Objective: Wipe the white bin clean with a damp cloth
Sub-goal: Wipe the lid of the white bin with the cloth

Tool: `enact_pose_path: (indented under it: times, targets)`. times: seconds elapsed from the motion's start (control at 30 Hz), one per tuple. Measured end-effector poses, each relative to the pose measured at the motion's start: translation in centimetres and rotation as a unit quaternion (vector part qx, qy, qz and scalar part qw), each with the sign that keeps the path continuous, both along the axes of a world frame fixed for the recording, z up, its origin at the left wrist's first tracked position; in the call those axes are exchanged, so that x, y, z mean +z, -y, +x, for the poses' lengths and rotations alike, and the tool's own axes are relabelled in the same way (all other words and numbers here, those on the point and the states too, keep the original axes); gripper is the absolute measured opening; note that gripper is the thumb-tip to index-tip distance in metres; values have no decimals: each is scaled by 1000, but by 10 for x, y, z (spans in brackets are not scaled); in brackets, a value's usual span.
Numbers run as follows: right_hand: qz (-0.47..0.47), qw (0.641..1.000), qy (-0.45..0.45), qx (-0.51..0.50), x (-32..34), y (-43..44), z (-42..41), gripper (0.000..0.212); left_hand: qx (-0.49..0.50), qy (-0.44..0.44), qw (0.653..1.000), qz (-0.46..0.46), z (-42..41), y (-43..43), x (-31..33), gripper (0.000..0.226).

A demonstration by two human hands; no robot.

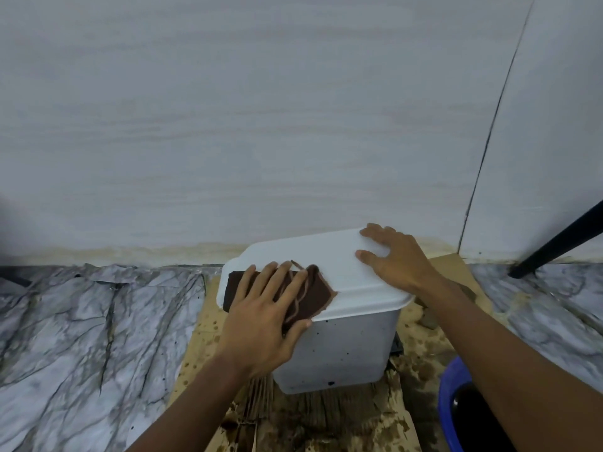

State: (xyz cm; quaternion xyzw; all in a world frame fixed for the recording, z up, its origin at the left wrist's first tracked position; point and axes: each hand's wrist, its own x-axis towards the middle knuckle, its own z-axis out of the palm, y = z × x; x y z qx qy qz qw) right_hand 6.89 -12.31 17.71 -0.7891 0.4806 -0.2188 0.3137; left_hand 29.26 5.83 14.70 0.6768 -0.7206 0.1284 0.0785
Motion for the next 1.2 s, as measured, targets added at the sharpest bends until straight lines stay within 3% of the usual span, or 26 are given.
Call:
enact_pose_path:
  times: [0.2,0.3,0.37,0.57,0.73,0.93,1.0,1.1,1.2]
  targets:
    - [42,996,55,-58,2,3,2,66,-46,18,999,-16,11,2,0,80]
    - [77,989,88,-90,4,-1,-1,81,-34,-41,999,-5,12,2,4,77]
    - [57,995,19,-76,2,-6,-1,82,14,-99,995,10,9,10,13,71]
    - [-82,983,-155,47,-4,-25,6,59,130,-119,978,112,-9,71,38,65]
    - [-30,997,-53,46,-6,-19,-7,54,17,-116,986,118,-24,53,35,60]
    - [-37,996,-52,56,-10,-26,-5,53,162,-105,978,80,21,37,28,72]
    - [-34,997,-49,50,-9,-26,-7,53,165,-104,978,73,11,43,29,66]
    - [-26,998,-22,43,-9,-25,-11,57,92,-86,990,57,-14,42,27,61]
    - [-49,997,-1,55,-15,-30,-17,78,28,-72,997,19,-17,25,18,63]
